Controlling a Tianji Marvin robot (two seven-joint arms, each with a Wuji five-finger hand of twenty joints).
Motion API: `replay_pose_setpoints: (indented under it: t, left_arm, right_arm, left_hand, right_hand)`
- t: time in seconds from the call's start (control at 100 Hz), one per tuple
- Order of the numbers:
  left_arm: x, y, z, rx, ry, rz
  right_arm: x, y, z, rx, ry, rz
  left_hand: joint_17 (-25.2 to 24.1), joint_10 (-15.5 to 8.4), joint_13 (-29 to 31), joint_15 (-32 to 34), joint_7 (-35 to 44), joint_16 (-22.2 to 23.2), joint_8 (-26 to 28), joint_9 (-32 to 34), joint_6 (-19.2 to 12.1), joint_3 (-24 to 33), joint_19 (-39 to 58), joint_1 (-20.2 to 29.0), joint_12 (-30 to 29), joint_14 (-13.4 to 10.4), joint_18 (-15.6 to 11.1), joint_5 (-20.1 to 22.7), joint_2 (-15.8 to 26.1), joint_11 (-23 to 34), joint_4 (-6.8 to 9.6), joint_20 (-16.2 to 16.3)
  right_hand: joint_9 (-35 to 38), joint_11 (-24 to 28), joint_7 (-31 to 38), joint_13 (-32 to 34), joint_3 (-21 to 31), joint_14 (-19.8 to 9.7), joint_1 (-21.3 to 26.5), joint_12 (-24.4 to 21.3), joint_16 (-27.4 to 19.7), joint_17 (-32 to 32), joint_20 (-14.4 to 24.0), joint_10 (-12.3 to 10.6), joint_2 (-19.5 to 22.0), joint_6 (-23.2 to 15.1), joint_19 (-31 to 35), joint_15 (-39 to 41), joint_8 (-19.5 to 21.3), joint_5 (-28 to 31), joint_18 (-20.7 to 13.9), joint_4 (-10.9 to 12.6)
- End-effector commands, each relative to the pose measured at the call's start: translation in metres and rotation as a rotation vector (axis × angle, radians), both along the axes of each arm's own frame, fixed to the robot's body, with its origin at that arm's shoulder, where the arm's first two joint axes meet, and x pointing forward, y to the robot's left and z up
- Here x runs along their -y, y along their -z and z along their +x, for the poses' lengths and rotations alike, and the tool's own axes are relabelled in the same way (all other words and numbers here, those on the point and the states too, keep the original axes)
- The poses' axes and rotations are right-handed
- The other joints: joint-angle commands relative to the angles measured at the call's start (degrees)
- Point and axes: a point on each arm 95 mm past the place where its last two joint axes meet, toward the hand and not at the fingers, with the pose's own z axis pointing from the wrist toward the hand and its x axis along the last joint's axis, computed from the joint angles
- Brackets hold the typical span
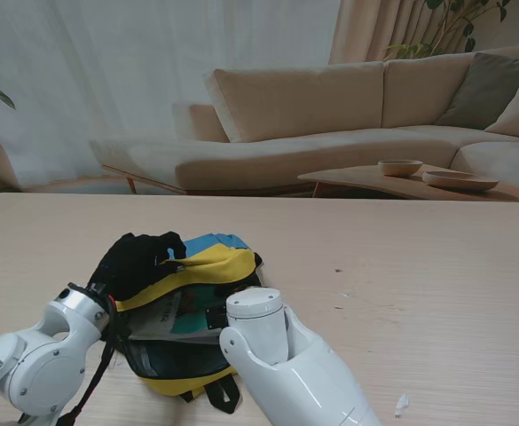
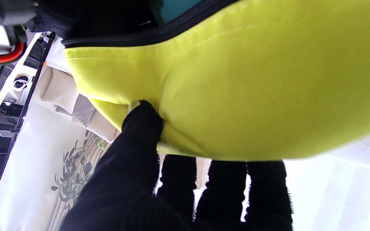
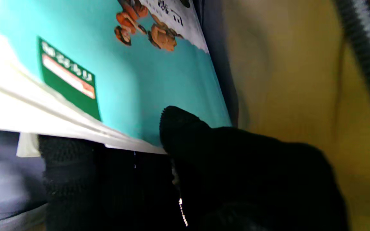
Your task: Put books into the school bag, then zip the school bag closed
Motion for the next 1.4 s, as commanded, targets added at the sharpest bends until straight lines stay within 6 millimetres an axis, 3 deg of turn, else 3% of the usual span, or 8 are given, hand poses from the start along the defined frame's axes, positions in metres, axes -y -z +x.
replay_pose_setpoints:
  t: [0.0,0.28,0.36,0.45,0.66,0.91,1.22,1.39]
  left_arm:
    - [0.003,-0.001,-0.004,-0.005,0.007,-0.004]
    - [0.001,0.000,-0.006,-0.012,0.004,-0.004]
    - [0.001,0.000,-0.006,-0.009,0.004,-0.003]
    - [0.001,0.000,-0.005,-0.010,0.004,-0.004]
    - [-0.001,0.001,-0.003,-0.016,-0.003,0.000]
    - [-0.002,0.000,0.000,-0.018,-0.012,0.012]
    - [-0.003,0.001,0.003,-0.023,-0.019,0.016]
    - [-0.004,0.003,0.006,-0.031,-0.021,0.013]
  right_arm:
    - [-0.014,-0.005,-0.001,0.002,-0.014,0.047]
    - [-0.024,-0.002,-0.002,-0.003,-0.017,0.055]
    - [-0.021,-0.004,-0.003,-0.002,-0.045,0.070]
    - [-0.014,-0.006,-0.003,-0.003,-0.064,0.086]
    - [0.001,-0.010,-0.006,0.018,-0.113,0.107]
    - [0.018,-0.012,-0.011,0.050,-0.169,0.114]
    - [0.036,-0.021,-0.023,0.078,-0.181,0.174]
    - [0.048,-0.027,-0.034,0.094,-0.196,0.207]
  left_hand:
    - [-0.76,-0.92,-0.03,0.57,5.21,1.15,2.76,0.08,-1.39,-0.11,2.01,4.86,-0.12,1.20,1.35,-0.62,5.17,2.02,2.03,0.84]
    - [-0.83,-0.88,-0.04,0.55,5.19,1.15,2.74,0.11,-1.42,-0.13,1.96,4.86,-0.13,1.24,1.35,-0.61,5.16,2.04,2.04,0.81]
    - [-0.78,-0.83,-0.04,0.55,5.17,1.15,2.73,0.05,-1.43,-0.10,1.99,4.87,-0.12,1.29,1.33,-0.63,5.12,2.03,2.08,0.80]
    - [-0.80,-0.82,-0.05,0.53,5.18,1.14,2.72,0.03,-1.39,-0.11,1.98,4.87,-0.16,1.28,1.38,-0.62,5.14,1.97,2.06,0.80]
    - [-0.83,-0.85,-0.07,0.54,5.18,1.15,2.69,0.06,-1.39,-0.08,1.98,4.87,-0.13,1.31,1.31,-0.58,5.16,2.02,2.06,0.78]
    - [-0.82,-0.87,-0.08,0.54,5.22,1.16,2.74,0.03,-1.36,0.04,1.99,4.87,-0.11,1.37,1.41,-0.64,5.16,2.07,2.07,0.79]
    - [-0.83,-0.87,-0.07,0.55,5.25,1.16,2.76,0.04,-1.33,-0.01,1.98,4.86,-0.11,1.29,1.33,-0.60,5.14,2.09,2.07,0.78]
    - [-0.84,-0.95,-0.14,0.52,5.25,1.16,2.76,0.05,-1.34,-0.05,1.99,4.87,-0.12,1.26,1.27,-0.62,5.13,2.09,2.07,0.77]
  right_hand:
    - [2.15,-0.91,6.51,3.38,4.38,2.03,2.87,-0.43,-1.28,3.74,-1.98,0.36,0.81,-4.20,2.05,-0.72,0.96,6.75,-0.98,-0.90]
    - [0.01,-4.38,0.57,1.69,3.77,1.56,1.87,-0.83,-3.86,1.92,-6.15,0.48,2.27,-2.41,-0.92,-6.11,-0.09,5.23,0.24,0.09]
    - [-7.54,-6.78,-6.01,-4.50,-1.07,1.34,-1.84,-0.35,-4.98,-3.45,-6.32,0.82,4.15,-0.21,-3.52,-12.06,-2.35,0.04,1.84,4.17]
    - [-15.32,-8.77,-14.12,-9.88,-4.24,0.80,-6.02,-0.17,-5.05,-8.01,-3.84,0.96,3.84,1.34,-5.33,-15.79,1.62,-4.77,3.14,9.13]
    - [-29.19,-13.32,-16.96,-18.42,-3.70,-0.66,-15.27,-2.25,-8.93,-16.61,-3.41,-0.14,0.14,2.10,-11.73,-25.88,-2.63,-17.63,5.63,9.25]
    - [-41.40,-18.95,-18.66,-28.22,-7.48,-2.57,-21.41,-5.81,-14.54,-27.51,-6.62,-3.33,1.98,1.39,-22.64,-37.59,-9.19,-32.33,4.92,9.51]
    - [-41.10,-22.47,-19.27,-30.24,-8.18,-5.19,-21.50,-7.04,-19.07,-35.84,-10.04,-3.53,3.96,1.55,-30.31,-45.55,-12.25,-32.67,-1.45,9.61]
    - [-40.53,-15.76,-17.71,-30.99,-9.42,-5.31,-20.05,-4.23,-15.76,-37.73,-9.01,-3.51,6.59,1.30,-28.44,-39.62,-11.67,-29.62,-1.33,10.15]
